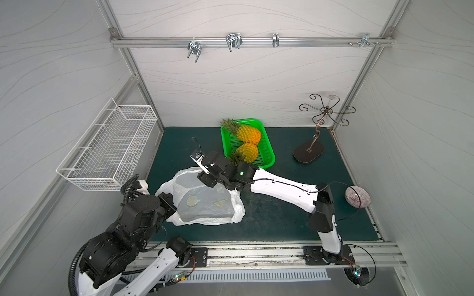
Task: Place the pineapple into a plastic bag & tie a knot
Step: Adjust the plastic bag at the center of the board.
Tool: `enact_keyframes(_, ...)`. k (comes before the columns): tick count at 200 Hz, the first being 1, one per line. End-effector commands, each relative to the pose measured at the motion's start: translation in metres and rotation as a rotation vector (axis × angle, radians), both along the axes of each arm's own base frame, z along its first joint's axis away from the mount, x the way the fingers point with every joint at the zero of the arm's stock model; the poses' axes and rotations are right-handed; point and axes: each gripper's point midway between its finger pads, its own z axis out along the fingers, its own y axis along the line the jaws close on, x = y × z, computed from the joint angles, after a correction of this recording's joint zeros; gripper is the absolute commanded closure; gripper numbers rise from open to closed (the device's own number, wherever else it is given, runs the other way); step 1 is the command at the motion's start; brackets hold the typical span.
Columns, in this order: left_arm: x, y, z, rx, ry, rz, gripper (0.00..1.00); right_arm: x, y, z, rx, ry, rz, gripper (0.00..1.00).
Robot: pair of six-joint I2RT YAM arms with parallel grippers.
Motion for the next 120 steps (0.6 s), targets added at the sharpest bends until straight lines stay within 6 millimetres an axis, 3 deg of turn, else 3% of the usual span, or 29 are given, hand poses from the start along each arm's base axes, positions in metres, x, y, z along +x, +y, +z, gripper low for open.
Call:
enact_keyframes(1, 0.000, 0.007, 0.005, -0.041, -0.031, 0.063, 1.00, -0.037, -0.028, 0.059, 0.075, 0.038, 0.113, 0.18)
enact_keyframes(19, 0.005, 0.006, 0.004, -0.035, -0.036, 0.073, 1.00, -0.061, -0.074, 0.065, 0.072, 0.131, 0.113, 0.10)
enact_keyframes(29, 0.009, 0.003, 0.002, -0.034, -0.036, 0.067, 1.00, -0.073, -0.102, 0.063, 0.075, 0.184, 0.096, 0.01)
enact_keyframes(59, 0.019, -0.007, -0.006, -0.038, -0.026, 0.046, 1.00, -0.109, -0.194, 0.038, 0.019, 0.358, -0.007, 0.01)
enact_keyframes(70, 0.021, -0.010, -0.009, -0.042, -0.015, 0.040, 1.00, -0.120, -0.214, 0.030, 0.035, 0.413, -0.029, 0.04)
enact_keyframes(87, 0.023, -0.013, -0.014, -0.052, 0.000, 0.039, 1.00, -0.129, -0.217, 0.022, 0.076, 0.453, -0.028, 0.07)
enact_keyframes(120, 0.024, -0.015, -0.017, -0.058, 0.011, 0.043, 1.00, -0.151, -0.179, 0.004, 0.013, 0.405, 0.068, 0.07)
